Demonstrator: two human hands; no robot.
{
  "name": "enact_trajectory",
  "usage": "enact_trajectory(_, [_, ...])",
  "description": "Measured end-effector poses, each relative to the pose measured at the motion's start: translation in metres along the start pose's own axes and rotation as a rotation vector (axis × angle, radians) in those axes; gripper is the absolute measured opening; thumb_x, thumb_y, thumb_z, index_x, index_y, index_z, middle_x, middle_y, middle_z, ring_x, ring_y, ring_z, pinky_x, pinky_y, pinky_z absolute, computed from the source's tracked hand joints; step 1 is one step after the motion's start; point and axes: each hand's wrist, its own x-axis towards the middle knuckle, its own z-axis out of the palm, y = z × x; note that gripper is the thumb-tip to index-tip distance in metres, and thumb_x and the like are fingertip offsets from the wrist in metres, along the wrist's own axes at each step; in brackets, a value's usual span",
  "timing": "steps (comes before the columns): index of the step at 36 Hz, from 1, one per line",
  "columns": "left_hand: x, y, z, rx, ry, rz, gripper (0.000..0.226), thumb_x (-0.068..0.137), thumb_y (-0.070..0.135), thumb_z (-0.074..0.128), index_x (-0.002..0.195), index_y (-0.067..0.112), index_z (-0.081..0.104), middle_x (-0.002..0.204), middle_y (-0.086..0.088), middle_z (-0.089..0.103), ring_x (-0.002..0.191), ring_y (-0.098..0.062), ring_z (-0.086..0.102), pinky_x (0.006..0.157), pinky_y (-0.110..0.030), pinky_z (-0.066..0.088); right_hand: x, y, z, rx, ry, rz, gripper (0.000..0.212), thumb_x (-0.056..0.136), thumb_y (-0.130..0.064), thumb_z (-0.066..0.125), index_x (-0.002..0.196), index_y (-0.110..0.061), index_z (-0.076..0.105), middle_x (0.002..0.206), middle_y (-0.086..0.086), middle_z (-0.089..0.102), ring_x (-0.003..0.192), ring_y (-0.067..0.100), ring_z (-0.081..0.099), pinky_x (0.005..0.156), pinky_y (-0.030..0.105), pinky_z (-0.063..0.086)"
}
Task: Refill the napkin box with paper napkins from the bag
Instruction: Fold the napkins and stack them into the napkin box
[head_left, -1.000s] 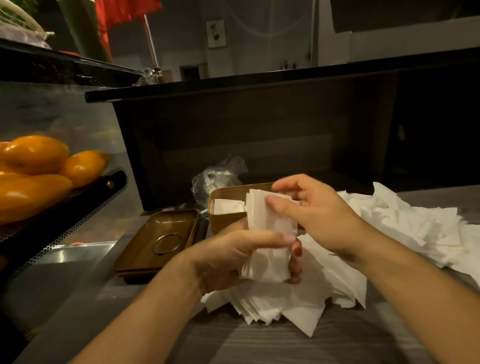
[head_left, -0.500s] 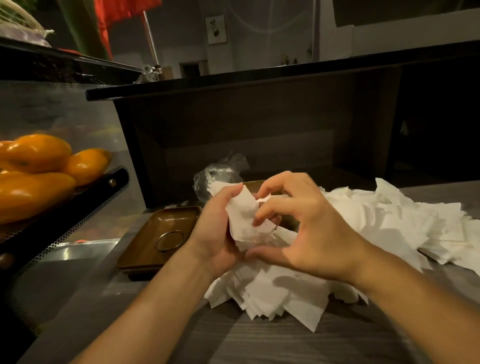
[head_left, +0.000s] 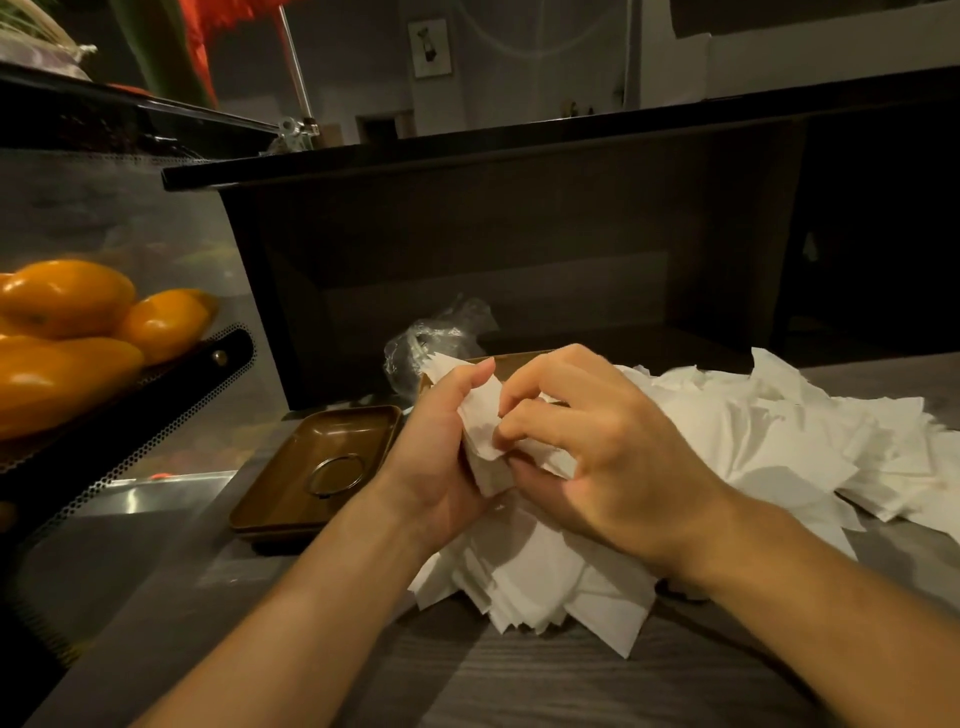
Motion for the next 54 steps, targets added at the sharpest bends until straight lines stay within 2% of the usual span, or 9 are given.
enact_trajectory(5, [-0.004, 0.001, 0.003, -0.042, 0.062, -0.023, 0.042, 0.101, 0.040, 0.045, 0.113, 0.008, 0.069, 0.099, -0.014, 0.076, 0.083, -0.024, 0.074, 0.083, -0.038, 0.056, -0.002, 0.001, 0.005, -0.023, -0.164, -0.066, 0.012, 0.091, -0.029, 0.074, 0.101, -0.022, 0.075, 0.101, -0.008, 0.071, 0.101, 0.010, 0.062, 0.094, 0.036, 0.050])
enact_trajectory(9, [-0.004, 0.004, 0.000, -0.044, 0.129, -0.042, 0.047, 0.102, 0.038, 0.042, 0.133, 0.008, 0.060, 0.111, -0.019, 0.073, 0.092, -0.030, 0.071, 0.085, -0.044, 0.057, -0.001, 0.010, -0.004, 0.150, -0.064, 0.110, 0.014, 0.091, -0.024, 0.073, 0.105, -0.021, 0.076, 0.103, -0.012, 0.070, 0.103, 0.005, 0.061, 0.093, 0.030, 0.050])
enact_trajectory(12, [-0.004, 0.006, -0.004, -0.029, 0.131, -0.032, 0.046, 0.102, 0.042, 0.043, 0.129, 0.009, 0.062, 0.107, -0.017, 0.073, 0.092, -0.029, 0.070, 0.086, -0.043, 0.057, -0.003, 0.020, -0.017, 0.095, 0.019, 0.204, 0.013, 0.085, -0.021, 0.077, 0.098, -0.025, 0.077, 0.105, -0.013, 0.063, 0.106, 0.008, 0.056, 0.088, 0.021, 0.050])
enact_trajectory(16, [-0.006, 0.007, -0.002, -0.030, 0.080, -0.024, 0.048, 0.101, 0.045, 0.041, 0.128, 0.010, 0.060, 0.100, -0.016, 0.069, 0.092, -0.029, 0.066, 0.086, -0.044, 0.058, -0.010, 0.022, -0.017, 0.082, -0.137, 0.210, 0.025, 0.079, -0.025, 0.085, 0.101, -0.030, 0.075, 0.117, -0.018, 0.055, 0.115, 0.002, 0.048, 0.091, 0.009, 0.044])
enact_trajectory(27, [-0.003, 0.005, -0.006, 0.006, 0.049, -0.021, 0.043, 0.101, 0.045, 0.041, 0.113, 0.012, 0.067, 0.102, -0.015, 0.065, 0.098, -0.030, 0.061, 0.088, -0.044, 0.053, -0.008, 0.022, -0.013, 0.049, -0.194, 0.162, 0.008, 0.083, -0.031, 0.082, 0.090, -0.029, 0.078, 0.122, -0.017, 0.055, 0.120, 0.001, 0.044, 0.094, 0.013, 0.039])
enact_trajectory(34, [0.006, 0.015, -0.013, -0.236, 0.196, 0.079, 0.019, 0.095, 0.018, 0.050, 0.109, 0.010, 0.060, 0.076, -0.006, 0.057, 0.065, -0.015, 0.054, 0.070, -0.031, 0.051, -0.008, 0.016, -0.010, 0.146, -0.170, 0.249, 0.010, 0.084, -0.033, 0.078, 0.093, -0.030, 0.074, 0.114, -0.020, 0.051, 0.111, 0.003, 0.051, 0.085, 0.013, 0.047])
enact_trajectory(38, [0.005, 0.020, -0.021, -0.258, 0.204, 0.082, 0.019, 0.093, 0.017, 0.051, 0.108, 0.010, 0.060, 0.074, -0.004, 0.057, 0.062, -0.013, 0.053, 0.067, -0.029, 0.049, -0.005, -0.001, -0.004, 0.246, -0.451, 0.301, 0.016, 0.085, -0.047, 0.075, 0.098, -0.038, 0.071, 0.105, -0.023, 0.054, 0.104, -0.002, 0.054, 0.086, 0.025, 0.055])
enact_trajectory(44, [0.005, 0.016, -0.022, -0.170, 0.191, 0.081, 0.017, 0.095, 0.023, 0.050, 0.098, 0.011, 0.061, 0.072, -0.004, 0.058, 0.063, -0.014, 0.054, 0.070, -0.031, 0.047, -0.006, -0.010, 0.003, 0.096, -0.698, 0.269, 0.062, 0.069, -0.080, 0.068, 0.120, -0.048, 0.055, 0.116, -0.028, 0.044, 0.110, -0.002, 0.044, 0.090, 0.027, 0.052])
enact_trajectory(54, [0.007, 0.014, -0.022, -0.155, 0.174, 0.074, 0.022, 0.095, 0.020, 0.051, 0.110, 0.008, 0.061, 0.078, -0.006, 0.057, 0.065, -0.016, 0.054, 0.068, -0.031, 0.051, -0.005, 0.006, -0.016, 0.252, -0.709, 0.430, 0.040, 0.084, -0.039, 0.076, 0.120, -0.047, 0.059, 0.113, -0.029, 0.057, 0.106, -0.005, 0.058, 0.084, 0.014, 0.053])
